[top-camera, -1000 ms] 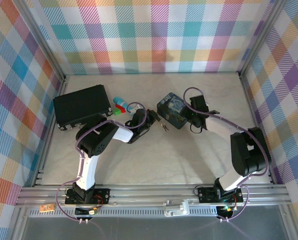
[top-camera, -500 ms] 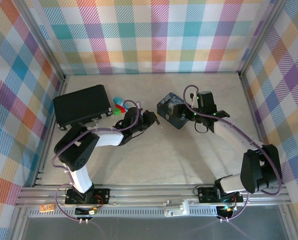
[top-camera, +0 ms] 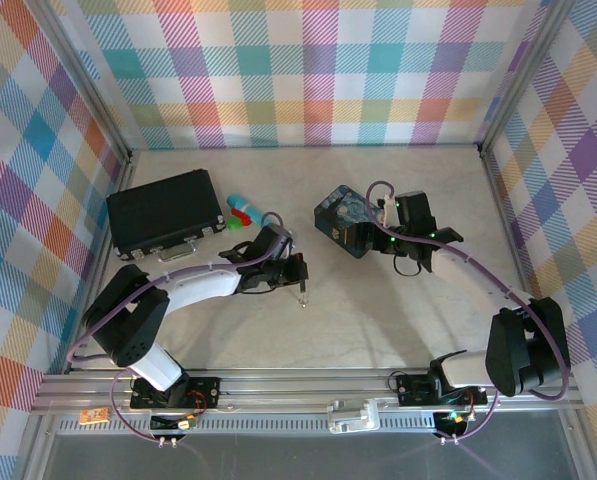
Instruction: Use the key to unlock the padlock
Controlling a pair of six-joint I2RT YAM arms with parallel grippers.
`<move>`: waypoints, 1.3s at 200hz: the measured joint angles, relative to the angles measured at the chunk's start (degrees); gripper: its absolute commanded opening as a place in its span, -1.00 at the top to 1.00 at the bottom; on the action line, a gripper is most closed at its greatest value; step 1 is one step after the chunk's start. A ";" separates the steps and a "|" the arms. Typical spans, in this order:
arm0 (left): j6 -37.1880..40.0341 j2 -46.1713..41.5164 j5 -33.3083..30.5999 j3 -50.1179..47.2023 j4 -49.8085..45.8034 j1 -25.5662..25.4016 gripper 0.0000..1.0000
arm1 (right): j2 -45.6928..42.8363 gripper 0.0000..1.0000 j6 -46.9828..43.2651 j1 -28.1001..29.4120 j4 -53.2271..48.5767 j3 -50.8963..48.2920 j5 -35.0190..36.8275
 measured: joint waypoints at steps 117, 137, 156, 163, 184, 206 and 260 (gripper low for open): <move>2.12 7.96 -4.39 5.81 -3.04 -1.57 -0.31 | 0.00 -0.98 -2.86 -2.97 1.55 -0.20 10.36; 2.36 4.42 -5.90 5.81 -3.34 -0.68 -0.44 | 0.00 -0.98 -4.42 -5.03 2.99 -0.66 13.22; 3.34 -1.11 -7.30 5.77 -3.72 1.44 -0.54 | 0.02 -0.98 -5.95 -7.17 5.11 -2.12 16.00; 3.98 -3.41 -8.13 5.77 -3.93 2.75 -0.60 | 0.11 -0.98 -6.32 -8.15 5.84 -2.80 16.92; 6.64 -10.36 -11.76 5.46 -4.76 7.74 -0.80 | 0.31 -0.98 -7.19 -11.08 9.33 -6.01 19.41; 9.86 -16.65 -16.13 3.61 -4.83 13.99 -0.89 | 1.29 -0.98 -8.48 -13.03 14.64 -10.38 22.12; 15.91 -22.43 -27.67 -6.32 -4.59 27.69 -0.93 | 7.21 -0.98 -12.48 -13.25 33.66 -18.10 26.08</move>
